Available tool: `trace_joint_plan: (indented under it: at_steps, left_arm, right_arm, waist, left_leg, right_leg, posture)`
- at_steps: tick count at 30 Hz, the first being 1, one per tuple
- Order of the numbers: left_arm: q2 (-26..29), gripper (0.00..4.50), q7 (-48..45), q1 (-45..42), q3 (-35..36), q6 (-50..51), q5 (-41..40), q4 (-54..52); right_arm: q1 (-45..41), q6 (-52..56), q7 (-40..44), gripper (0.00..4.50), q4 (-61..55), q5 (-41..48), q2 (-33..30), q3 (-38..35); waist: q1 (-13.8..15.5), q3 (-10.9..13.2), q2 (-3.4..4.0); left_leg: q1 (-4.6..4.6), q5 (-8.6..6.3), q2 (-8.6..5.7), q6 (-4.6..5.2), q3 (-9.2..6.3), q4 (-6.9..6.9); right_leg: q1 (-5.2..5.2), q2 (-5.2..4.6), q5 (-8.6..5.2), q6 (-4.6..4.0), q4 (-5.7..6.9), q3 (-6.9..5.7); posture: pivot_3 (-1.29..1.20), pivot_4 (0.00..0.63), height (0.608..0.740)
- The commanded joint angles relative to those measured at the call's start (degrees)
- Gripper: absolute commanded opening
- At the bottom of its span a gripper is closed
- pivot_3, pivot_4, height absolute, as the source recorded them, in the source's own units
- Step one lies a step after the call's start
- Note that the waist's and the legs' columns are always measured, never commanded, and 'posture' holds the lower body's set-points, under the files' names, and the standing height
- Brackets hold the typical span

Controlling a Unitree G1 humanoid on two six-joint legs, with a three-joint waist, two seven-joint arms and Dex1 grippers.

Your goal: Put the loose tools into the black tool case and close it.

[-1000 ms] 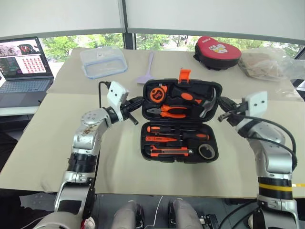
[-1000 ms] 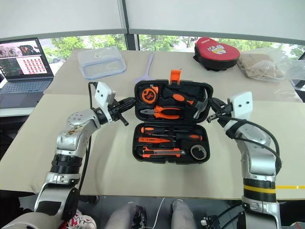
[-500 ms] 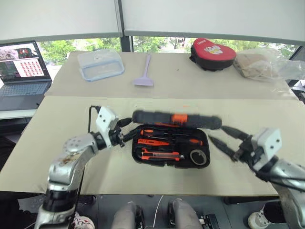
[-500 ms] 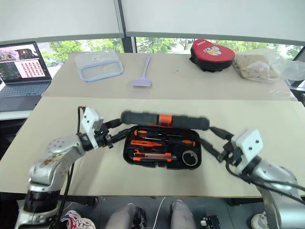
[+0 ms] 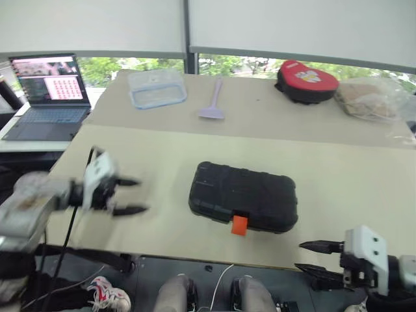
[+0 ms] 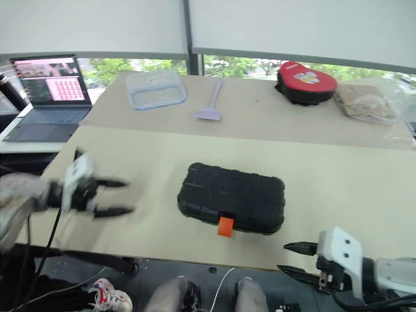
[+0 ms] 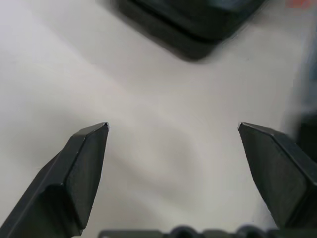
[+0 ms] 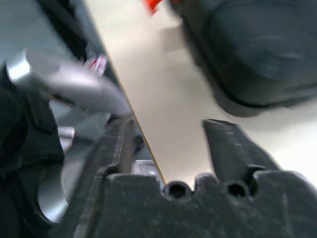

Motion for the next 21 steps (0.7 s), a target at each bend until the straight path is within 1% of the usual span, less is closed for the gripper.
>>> trace_joint_plan:
  at_steps: [1, 2, 3, 4, 7, 9, 10, 14, 15, 18, 21]
  left_arm:
    - [-8.6, 3.31, 1.12, -13.69, -6.94, -10.47, 7.22, 14.58]
    - [-10.19, 2.93, 0.73, -15.92, -7.88, -12.51, 8.3, 17.65]
    - [-12.05, 2.67, 0.52, -18.28, -8.95, -14.8, 9.47, 21.03]
    - [-14.18, 2.17, 0.14, -20.7, -10.23, -17.01, 10.65, 24.48]
    - [-19.48, 1.17, -0.54, -26.1, -13.07, -21.82, 13.68, 32.67]
    - [-21.23, 0.4, -1.88, -27.97, -14.29, -23.7, 15.12, 36.1]
    - [-21.92, 0.14, -2.81, -28.5, -14.99, -24.88, 15.75, 37.13]
    - [-23.5, 0.14, -4.55, -29.93, -16.28, -28.95, 17.78, 40.38]
    - [-23.3, 0.14, -6.59, -29.67, -16.49, -28.79, 17.53, 39.57]
    - [-21.91, 0.14, -12.68, -28.31, -16.76, -27.19, 16.11, 35.93]
    - [-19.32, 0.14, -19.3, -25.69, -16.6, -21.79, 12.98, 28.17]
  right_arm:
    - [-3.35, -3.5, -0.42, 0.82, 0.56, -4.66, -0.78, 6.41]
    - [-4.38, -3.59, -0.82, 0.58, 0.65, -5.38, -0.82, 7.65]
    - [-5.85, -3.43, -1.31, 0.31, 0.77, -6.09, -0.85, 9.18]
    - [-7.65, -3.37, -1.81, 0.0, 1.01, -7.12, -0.88, 11.0]
    - [-12.44, -2.89, -3.18, 0.0, 2.43, -9.46, -0.5, 15.06]
    - [-15.37, -2.44, -4.25, 0.0, 3.69, -10.77, -0.23, 16.88]
    - [-17.44, -1.83, -5.51, 0.0, 4.63, -11.83, 0.17, 17.82]
    - [-24.3, -0.02, -9.86, 0.0, 8.83, -15.39, 1.84, 20.47]
    - [-26.34, 0.31, -11.18, 0.0, 10.46, -16.22, 2.44, 20.78]
    - [-30.76, -0.12, -14.16, 0.0, 14.66, -18.44, 3.9, 21.04]
    - [-35.51, -0.02, -17.6, 0.0, 20.0, -19.91, 5.37, 19.93]
  waist:
    - [-0.11, -0.04, -0.12]
    - [-0.35, -0.05, -0.14]
    - [-0.66, -0.02, -0.19]
    - [-1.32, 0.0, -0.23]
    - [-2.26, 0.08, -0.35]
    - [-2.51, 0.11, -0.39]
    - [-2.62, 0.13, -0.43]
    - [-2.78, 0.16, -0.49]
    - [-2.76, 0.17, -0.5]
    - [-2.83, 0.17, -0.5]
    - [-2.98, 0.17, -0.5]
  left_leg:
    - [-0.1, 0.03, -0.09, 0.15, 0.03, 0.13]
    - [-0.21, 0.17, -0.1, 0.43, 0.05, 0.18]
    - [-0.26, 0.37, -0.1, 0.79, 0.06, 0.25]
    - [-0.3, 0.37, -0.11, 0.82, 0.07, 0.27]
    - [-0.4, 0.35, -0.11, 0.84, 0.08, 0.23]
    - [-0.46, 0.36, -0.1, 0.84, 0.05, 0.25]
    - [-0.46, 0.36, -0.1, 0.83, 0.06, 0.25]
    - [-0.47, 0.36, -0.06, 0.83, 0.04, 0.28]
    - [-0.47, 0.36, -0.06, 0.83, 0.02, 0.3]
    - [-0.55, 0.35, -0.06, 0.85, 0.0, 0.46]
    - [-0.8, 0.35, -0.05, 0.86, 0.02, 0.55]
  right_leg:
    - [-0.03, 0.05, 0.04, 0.12, 0.07, -0.03]
    - [-0.06, 0.09, 0.06, 0.16, 0.04, -0.03]
    - [-0.08, 0.12, 0.03, 0.2, 0.04, -0.04]
    - [-0.09, 0.14, 0.0, 0.25, 0.0, -0.04]
    - [-0.21, 0.2, -0.06, 0.34, -0.02, -0.09]
    - [-0.25, 0.21, -0.07, 0.36, -0.02, -0.13]
    - [-0.25, 0.21, -0.08, 0.38, -0.01, -0.12]
    - [-0.29, 0.18, -0.09, 0.39, 0.06, -0.11]
    - [-0.29, 0.16, -0.09, 0.39, 0.07, -0.11]
    - [-0.32, 0.13, -0.09, 0.39, 0.14, -0.12]
    - [-0.61, 0.13, -0.09, 0.39, 0.28, -0.1]
  posture:
    - [0.0, 0.15, 0.731]
    - [0.0, 0.15, 0.731]
    - [0.0, 0.15, 0.731]
    - [0.0, 0.15, 0.731]
    - [0.0, 0.15, 0.731]
    - [0.0, 0.15, 0.731]
    - [0.0, 0.15, 0.731]
    - [0.0, 0.15, 0.731]
    - [0.0, 0.15, 0.731]
    - [0.0, 0.15, 0.731]
    - [0.0, 0.15, 0.731]
